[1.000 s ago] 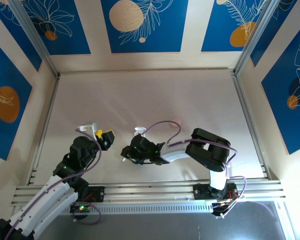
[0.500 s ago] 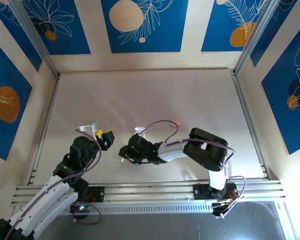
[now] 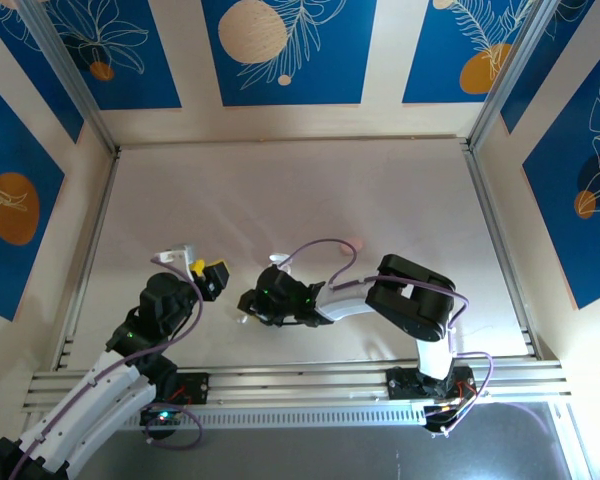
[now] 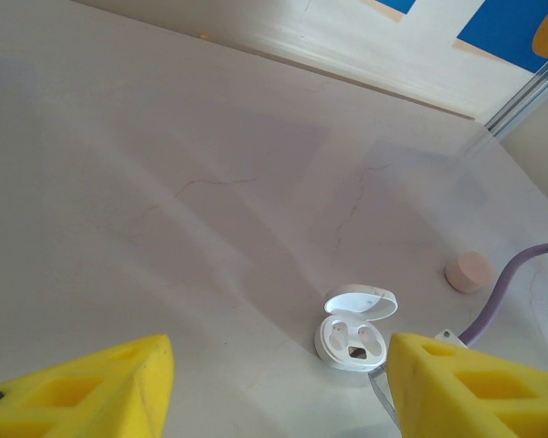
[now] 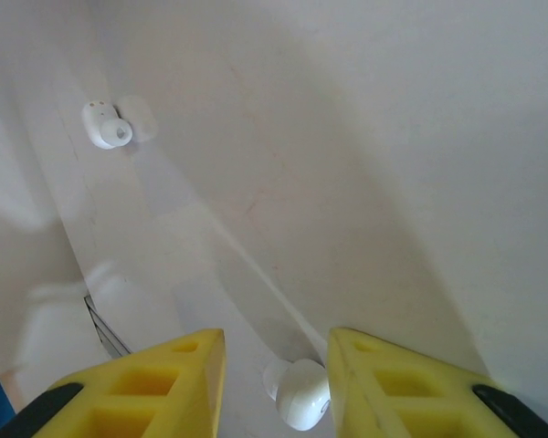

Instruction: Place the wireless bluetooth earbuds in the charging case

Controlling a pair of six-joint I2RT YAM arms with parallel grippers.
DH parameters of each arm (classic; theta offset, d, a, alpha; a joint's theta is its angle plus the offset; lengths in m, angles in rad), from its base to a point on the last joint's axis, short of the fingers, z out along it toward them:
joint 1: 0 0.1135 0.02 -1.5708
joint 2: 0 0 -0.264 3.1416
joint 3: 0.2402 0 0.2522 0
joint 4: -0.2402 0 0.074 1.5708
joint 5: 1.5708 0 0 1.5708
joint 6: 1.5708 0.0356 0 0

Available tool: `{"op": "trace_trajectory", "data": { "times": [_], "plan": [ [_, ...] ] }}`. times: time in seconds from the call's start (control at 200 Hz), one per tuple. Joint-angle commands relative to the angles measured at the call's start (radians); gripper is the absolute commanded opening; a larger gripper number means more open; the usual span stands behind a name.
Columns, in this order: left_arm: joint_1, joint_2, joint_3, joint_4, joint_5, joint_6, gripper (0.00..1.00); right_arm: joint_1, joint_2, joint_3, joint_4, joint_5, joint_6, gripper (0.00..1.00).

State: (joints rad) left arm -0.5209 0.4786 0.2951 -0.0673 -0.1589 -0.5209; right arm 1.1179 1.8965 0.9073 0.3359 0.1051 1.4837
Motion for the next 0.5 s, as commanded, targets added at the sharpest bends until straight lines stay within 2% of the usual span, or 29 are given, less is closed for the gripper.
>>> {"op": "trace_trajectory", "data": {
  "times": [0.0, 0.495],
  "plan": [
    [0.012, -0.009, -0.011, 0.013, -0.002, 0.013, 0.63, 0.019, -0.023, 0.022, -0.108, 0.03, -0.005, 0.36],
    [0.012, -0.009, -0.013, 0.018, 0.001, 0.01, 0.63, 0.059, -0.044, 0.025, -0.143, 0.054, 0.028, 0.4]
  ]
}}
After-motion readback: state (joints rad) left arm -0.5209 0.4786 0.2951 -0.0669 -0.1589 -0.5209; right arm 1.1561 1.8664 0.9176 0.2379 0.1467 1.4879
